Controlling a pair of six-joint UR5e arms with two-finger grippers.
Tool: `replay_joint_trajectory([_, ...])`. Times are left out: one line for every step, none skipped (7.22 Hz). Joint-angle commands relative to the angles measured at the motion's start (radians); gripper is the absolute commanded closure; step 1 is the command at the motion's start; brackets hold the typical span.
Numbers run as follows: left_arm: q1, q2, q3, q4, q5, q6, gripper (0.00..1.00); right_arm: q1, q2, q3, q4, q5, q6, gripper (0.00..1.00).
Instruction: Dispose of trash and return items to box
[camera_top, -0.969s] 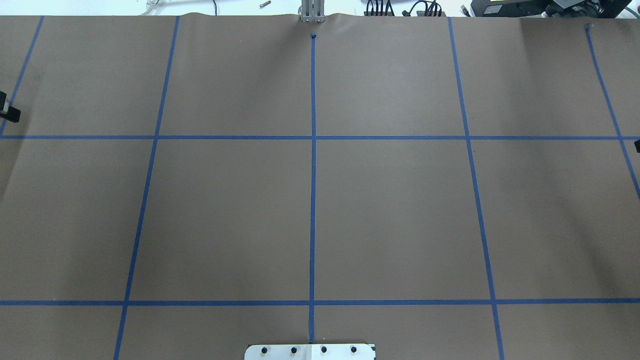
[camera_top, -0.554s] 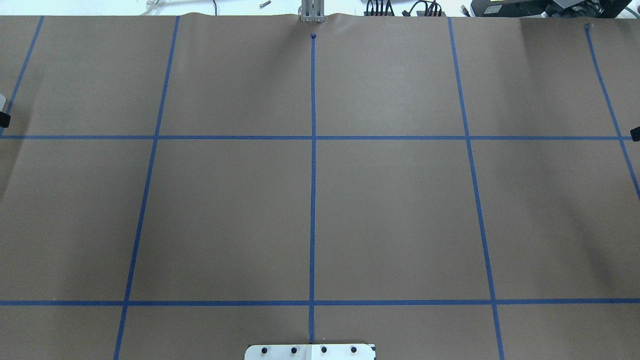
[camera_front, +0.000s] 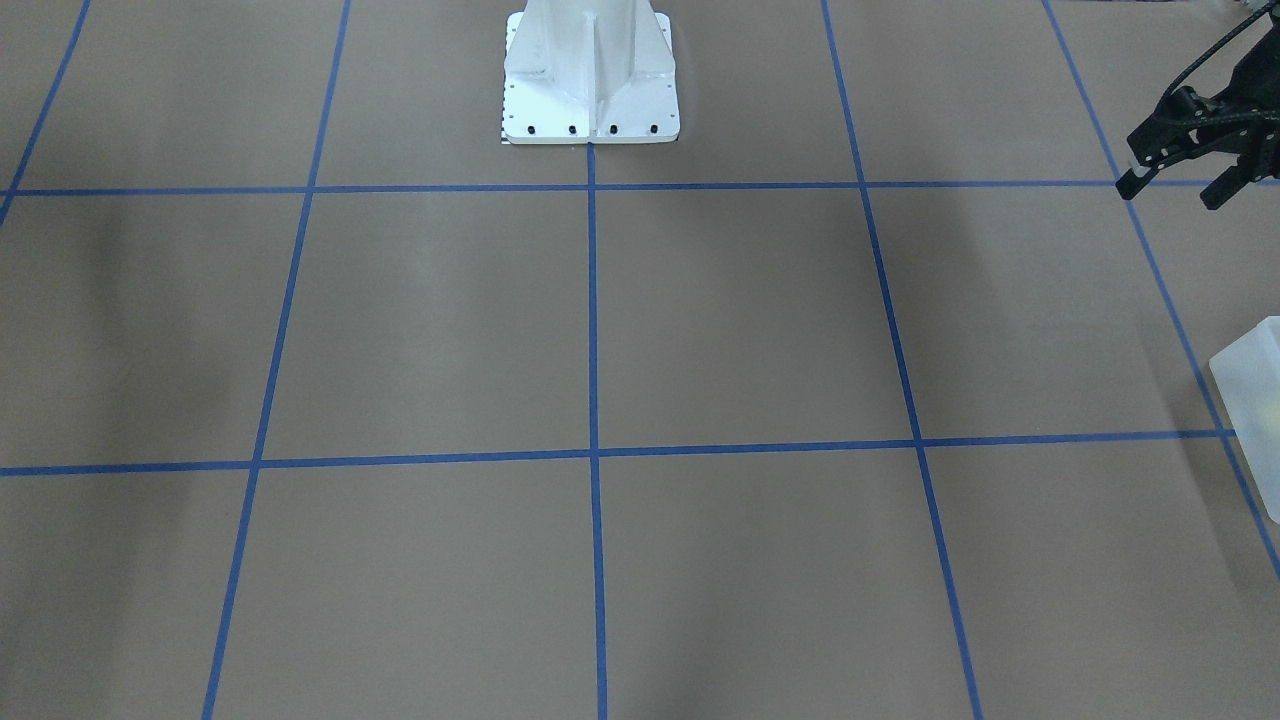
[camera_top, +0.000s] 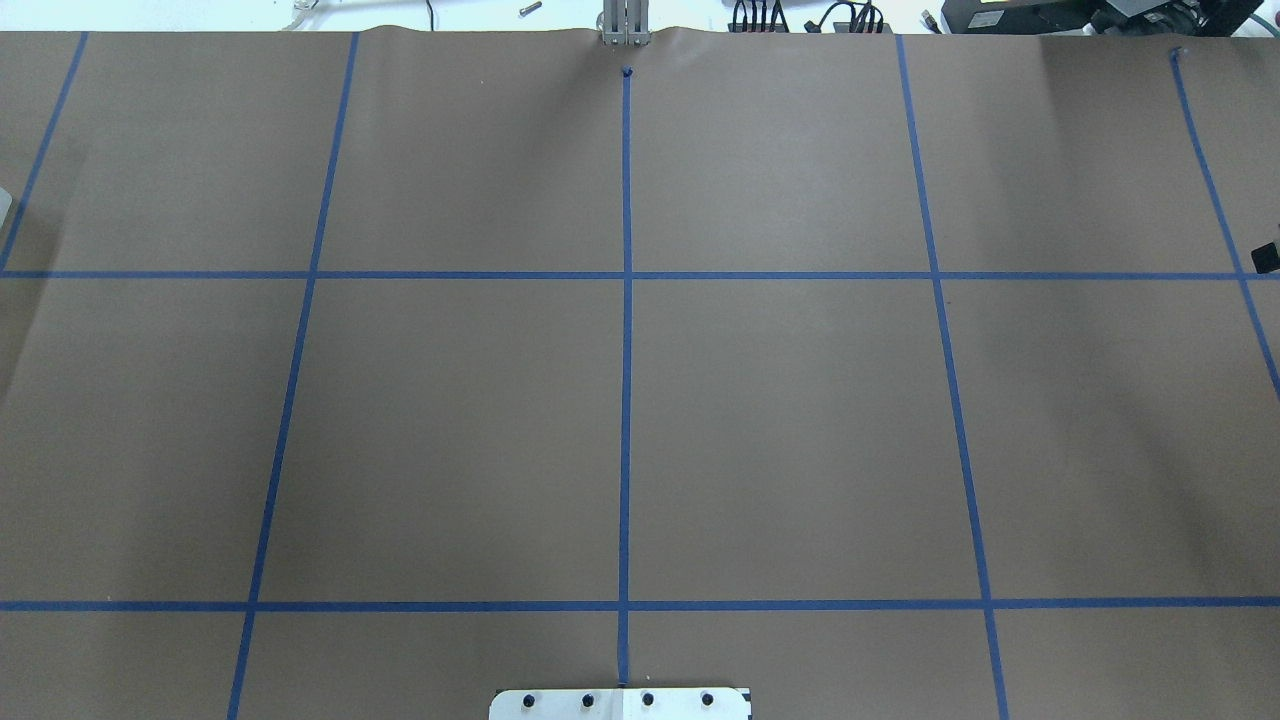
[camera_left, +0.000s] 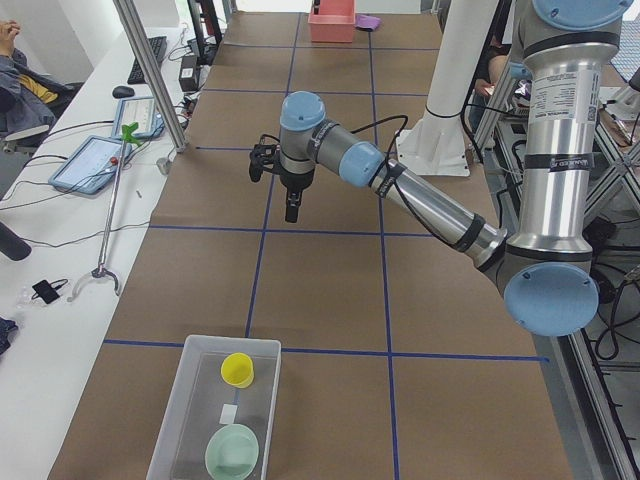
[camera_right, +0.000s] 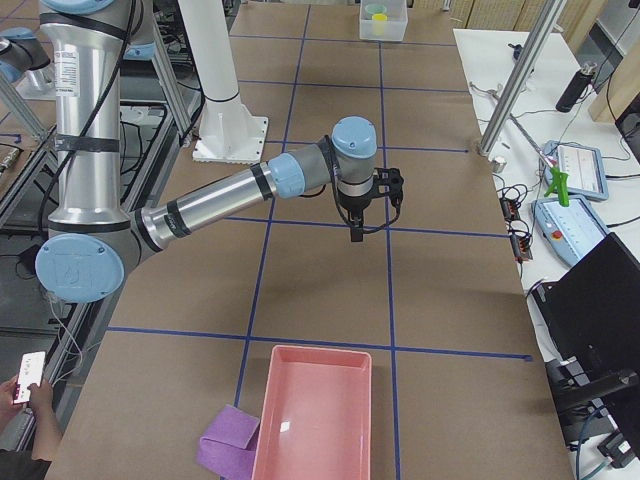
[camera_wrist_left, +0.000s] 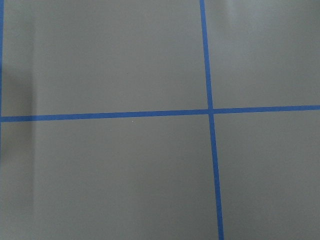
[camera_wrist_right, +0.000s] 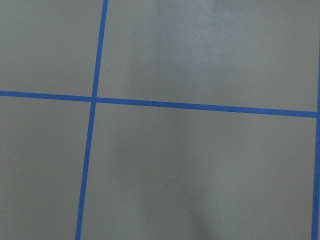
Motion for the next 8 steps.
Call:
replay_joint_trajectory([-0.01, 0.021, -0.041, -0.004, -0.009, 0.002, 0.02, -0.009, -0.006, 0.008, -0.001, -0.012, -0.003, 0.0])
replay_joint_trajectory([-0.004, 0.094, -0.053, -0.011, -0.009, 0.003, 0.02, -0.035, 0.001, 0.006, -0.001, -0.013, -0.003, 0.0])
replay_joint_trajectory([-0.012, 0.104, -0.057, -0.011, -0.008, 0.017, 0.02, -0.039, 0.001, 0.017, 0.0, -0.014, 0.0, 0.0])
replay_joint_trajectory([-0.013, 0.109, -0.041, -0.01, 0.008, 0.099, 0.02, -0.014, -0.034, 0.044, -0.007, -0.02, -0.003, 0.0])
replay_joint_trajectory([-0.036, 0.106, 0.006, -0.001, 0.011, 0.266, 0.02, -0.013, -0.032, 0.03, -0.007, -0.056, -0.017, 0.0])
replay_joint_trajectory([-0.042, 0.115, 0.032, -0.001, 0.028, 0.276, 0.02, -0.009, -0.037, 0.026, -0.01, -0.061, -0.018, 0.0])
replay_joint_trajectory([-0.041, 0.106, 0.035, -0.004, 0.037, 0.275, 0.02, -0.009, -0.051, 0.028, -0.009, -0.063, -0.021, 0.0])
replay_joint_trajectory([-0.041, 0.112, 0.042, -0.008, 0.035, 0.273, 0.02, -0.009, -0.057, 0.023, -0.009, -0.069, -0.031, 0.0])
